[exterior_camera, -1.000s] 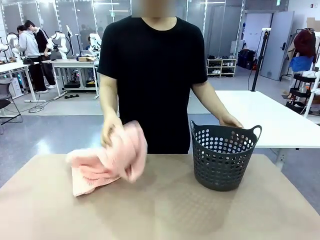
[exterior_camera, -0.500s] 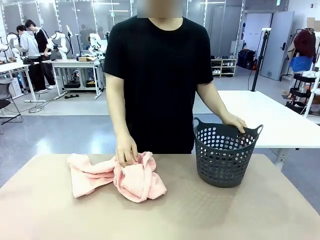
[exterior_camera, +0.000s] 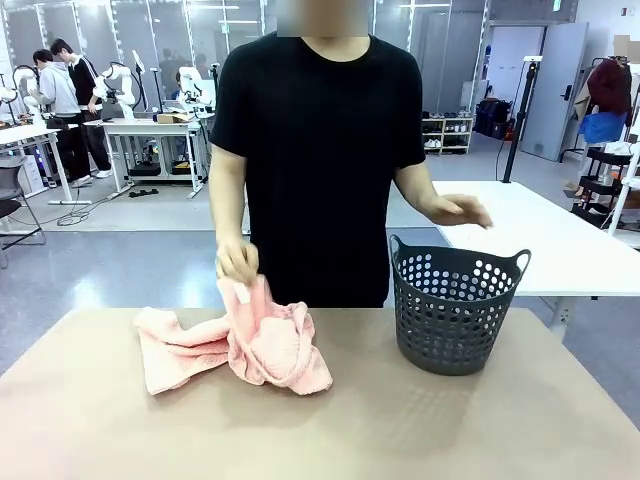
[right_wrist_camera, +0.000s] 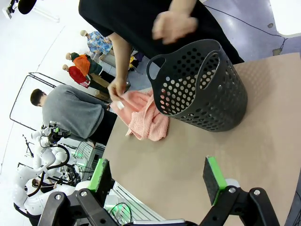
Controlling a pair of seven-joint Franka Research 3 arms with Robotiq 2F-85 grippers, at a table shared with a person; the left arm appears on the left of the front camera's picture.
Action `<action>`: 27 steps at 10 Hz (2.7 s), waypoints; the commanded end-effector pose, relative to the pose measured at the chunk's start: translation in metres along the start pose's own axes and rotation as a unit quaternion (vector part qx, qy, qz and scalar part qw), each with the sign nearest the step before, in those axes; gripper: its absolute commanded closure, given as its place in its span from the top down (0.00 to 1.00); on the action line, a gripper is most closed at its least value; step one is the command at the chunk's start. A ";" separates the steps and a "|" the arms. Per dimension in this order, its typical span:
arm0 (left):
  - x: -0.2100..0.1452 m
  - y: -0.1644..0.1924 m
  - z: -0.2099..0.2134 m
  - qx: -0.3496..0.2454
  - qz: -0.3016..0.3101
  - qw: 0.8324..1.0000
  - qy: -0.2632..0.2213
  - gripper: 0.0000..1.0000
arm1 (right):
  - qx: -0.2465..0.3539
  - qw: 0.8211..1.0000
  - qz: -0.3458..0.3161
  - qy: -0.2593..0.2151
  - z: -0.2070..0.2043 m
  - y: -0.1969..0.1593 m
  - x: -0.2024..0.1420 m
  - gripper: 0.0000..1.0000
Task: Fold the towel.
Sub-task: Grab the top end of the 100 cm Hotel Towel extended by the human.
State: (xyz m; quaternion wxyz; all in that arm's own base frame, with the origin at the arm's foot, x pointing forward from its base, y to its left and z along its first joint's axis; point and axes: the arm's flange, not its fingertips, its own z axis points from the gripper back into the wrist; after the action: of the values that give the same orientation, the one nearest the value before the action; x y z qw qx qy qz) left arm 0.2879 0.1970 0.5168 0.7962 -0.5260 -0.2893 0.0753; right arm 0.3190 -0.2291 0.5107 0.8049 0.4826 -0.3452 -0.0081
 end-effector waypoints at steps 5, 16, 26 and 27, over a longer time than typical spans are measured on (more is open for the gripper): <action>0.004 0.000 0.000 -0.011 -0.010 1.000 -0.002 1.00 | 0.006 1.000 0.011 -0.005 0.001 -0.001 0.002 1.00; 0.004 0.000 0.000 -0.011 -0.010 1.000 -0.002 1.00 | 0.006 1.000 0.011 -0.005 0.001 -0.001 0.002 1.00; 0.025 -0.055 0.001 0.062 -0.190 0.979 0.044 1.00 | -0.011 0.989 0.144 0.037 0.008 0.037 0.032 1.00; 0.036 -0.082 -0.005 0.081 -0.253 0.961 0.076 1.00 | -0.027 0.976 0.209 0.062 0.003 0.060 0.047 1.00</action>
State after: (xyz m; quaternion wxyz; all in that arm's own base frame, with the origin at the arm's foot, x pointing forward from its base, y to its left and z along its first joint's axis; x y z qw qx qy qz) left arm 0.2991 0.1755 0.5803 0.8410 -0.4179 -0.3329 -0.0848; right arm 0.3277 -0.2194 0.5667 0.8171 0.4242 -0.3726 0.1163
